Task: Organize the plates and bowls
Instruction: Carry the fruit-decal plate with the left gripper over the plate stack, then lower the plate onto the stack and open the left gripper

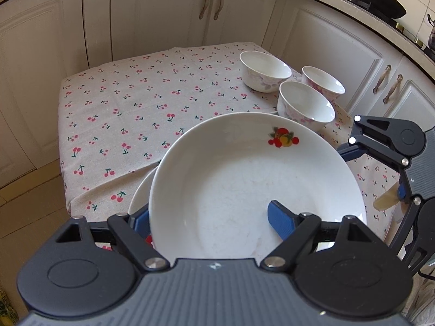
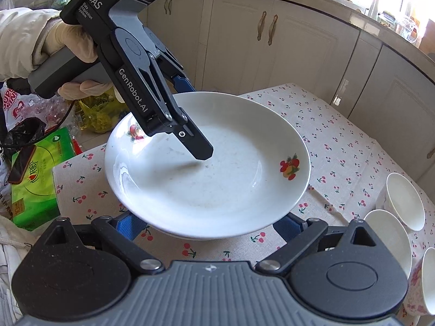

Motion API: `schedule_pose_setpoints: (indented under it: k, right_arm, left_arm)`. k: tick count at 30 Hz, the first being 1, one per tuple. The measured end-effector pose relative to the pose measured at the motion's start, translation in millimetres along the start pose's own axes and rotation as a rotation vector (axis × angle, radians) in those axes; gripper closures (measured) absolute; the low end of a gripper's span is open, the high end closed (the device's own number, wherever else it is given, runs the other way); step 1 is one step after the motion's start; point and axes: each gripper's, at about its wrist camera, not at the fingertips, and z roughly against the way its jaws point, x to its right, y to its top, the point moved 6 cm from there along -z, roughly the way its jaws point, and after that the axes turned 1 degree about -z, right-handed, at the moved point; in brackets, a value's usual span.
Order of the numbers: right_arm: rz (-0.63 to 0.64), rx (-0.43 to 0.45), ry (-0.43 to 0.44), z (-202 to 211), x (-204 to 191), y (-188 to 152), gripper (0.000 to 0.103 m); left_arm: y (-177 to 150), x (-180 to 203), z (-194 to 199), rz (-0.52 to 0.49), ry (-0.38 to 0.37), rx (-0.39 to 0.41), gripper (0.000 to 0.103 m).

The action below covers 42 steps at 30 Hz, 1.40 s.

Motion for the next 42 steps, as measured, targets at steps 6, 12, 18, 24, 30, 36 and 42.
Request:
schedule_pose_setpoints:
  k: [6,12,18,24,30,36,42]
  right_arm:
    - [-0.001,-0.021,-0.003,-4,-5,-3,0.003]
    - [-0.007,-0.033,-0.011,-6,-7,-6,0.003]
    - [-0.016,-0.046,-0.015,-8,-8,-7,0.003]
    - [-0.016,-0.060,-0.022,-10,-8,-9,0.003]
    - [-0.011,-0.064,-0.026,-9,-9,-9,0.003]
    - [-0.005,-0.063,-0.028,-8,-9,-8,0.003]
    - [-0.003,-0.057,-0.025,-7,-9,-8,0.003]
  left_arm:
    - [-7,-1,-8,0.005,-0.010,-0.020,0.018]
    - [-10,-4,-13,0.012,-0.017,-0.033,0.018]
    - [-12,-5,-18,0.016,-0.025,-0.048,0.018]
    - [-13,-6,-21,0.011,-0.028,-0.066,0.018]
    - [-10,-6,-23,-0.006,-0.030,-0.094,0.018]
    - [-9,-6,-23,-0.033,-0.031,-0.127,0.018]
    - [-9,-7,-24,-0.054,-0.020,-0.160,0.018]
